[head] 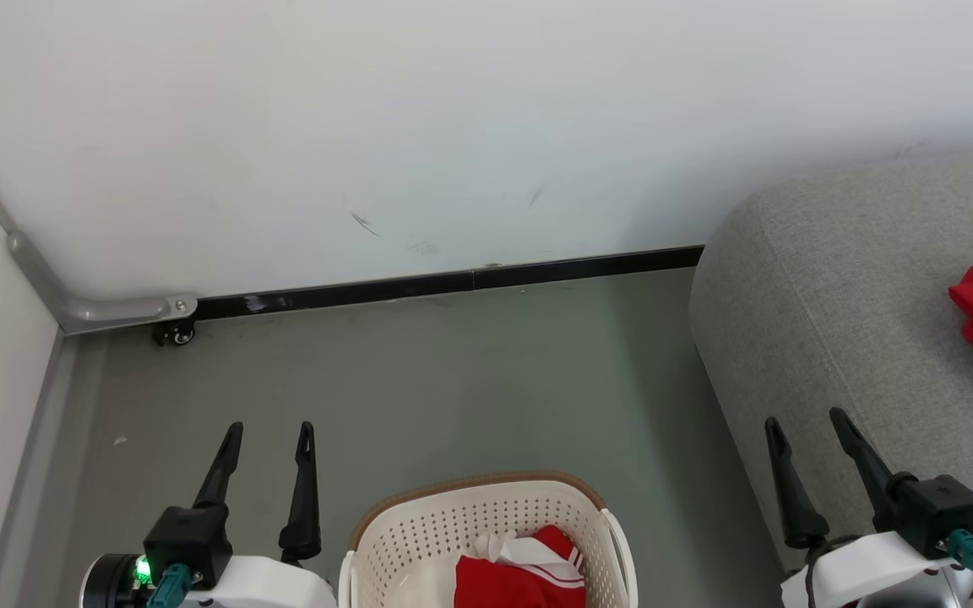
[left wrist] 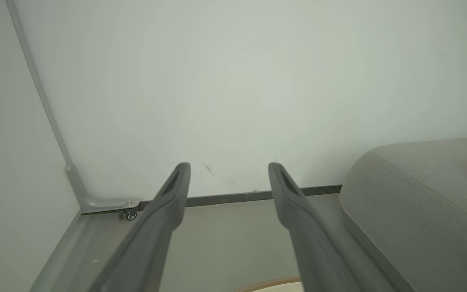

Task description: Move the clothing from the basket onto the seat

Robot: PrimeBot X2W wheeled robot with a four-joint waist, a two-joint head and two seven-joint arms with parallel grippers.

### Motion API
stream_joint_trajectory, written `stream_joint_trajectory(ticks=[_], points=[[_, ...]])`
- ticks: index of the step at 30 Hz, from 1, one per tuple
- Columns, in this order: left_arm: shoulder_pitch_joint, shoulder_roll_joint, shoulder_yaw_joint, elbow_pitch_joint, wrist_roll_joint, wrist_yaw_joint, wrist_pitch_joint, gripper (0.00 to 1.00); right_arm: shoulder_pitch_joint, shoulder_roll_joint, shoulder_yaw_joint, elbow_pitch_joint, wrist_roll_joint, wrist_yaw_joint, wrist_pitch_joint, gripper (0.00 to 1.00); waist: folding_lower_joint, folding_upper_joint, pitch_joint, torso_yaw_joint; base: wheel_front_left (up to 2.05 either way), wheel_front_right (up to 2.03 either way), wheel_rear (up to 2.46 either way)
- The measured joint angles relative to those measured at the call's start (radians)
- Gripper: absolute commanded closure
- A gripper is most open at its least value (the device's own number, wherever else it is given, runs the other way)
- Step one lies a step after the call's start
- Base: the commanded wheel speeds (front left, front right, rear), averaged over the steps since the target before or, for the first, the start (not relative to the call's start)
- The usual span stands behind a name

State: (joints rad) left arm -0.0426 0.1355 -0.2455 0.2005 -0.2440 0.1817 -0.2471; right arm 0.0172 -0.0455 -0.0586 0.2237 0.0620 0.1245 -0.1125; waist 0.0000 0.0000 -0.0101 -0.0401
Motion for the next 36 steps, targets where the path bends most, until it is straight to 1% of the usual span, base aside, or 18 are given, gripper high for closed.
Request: stream_joint_trajectory(ticks=[11, 16, 27, 33, 36], points=[[0.002, 0.016, 0.007, 0.002, 0.011, -0.002, 0.000, 0.00, 0.010, 0.001, 0.020, -0.027, 0.026, 0.000, 0.007, 0.00, 0.0000, 0.0000, -0.003, 0.002, 0.00, 0.00, 0.00], [0.002, 0.023, 0.002, 0.003, 0.016, -0.009, 0.000, 0.00, 0.023, 0.002, 0.026, -0.041, 0.036, 0.000, 0.007, 0.00, 0.0001, 0.0000, 0.002, -0.001, 0.00, 0.00, 0.00], [-0.007, 0.034, -0.052, 0.023, 0.045, -0.063, 0.000, 0.00, 0.031, 0.002, 0.014, -0.096, 0.034, 0.000, -0.007, 0.00, 0.0000, 0.0000, 0.023, -0.013, 0.00, 0.00, 0.00], [-0.063, 0.040, -0.092, 0.054, 0.069, -0.099, 0.000, 0.00, 0.053, 0.003, -0.003, -0.128, 0.033, 0.000, -0.018, 0.00, 0.0000, 0.0000, 0.044, -0.022, 0.00, 0.00, 0.00], [-0.090, 0.039, -0.109, 0.076, 0.081, -0.109, 0.001, 0.00, 0.066, 0.003, -0.007, -0.150, 0.018, 0.000, -0.028, 0.00, 0.0000, 0.0000, 0.057, -0.028, 0.00, 0.00, 0.00]])
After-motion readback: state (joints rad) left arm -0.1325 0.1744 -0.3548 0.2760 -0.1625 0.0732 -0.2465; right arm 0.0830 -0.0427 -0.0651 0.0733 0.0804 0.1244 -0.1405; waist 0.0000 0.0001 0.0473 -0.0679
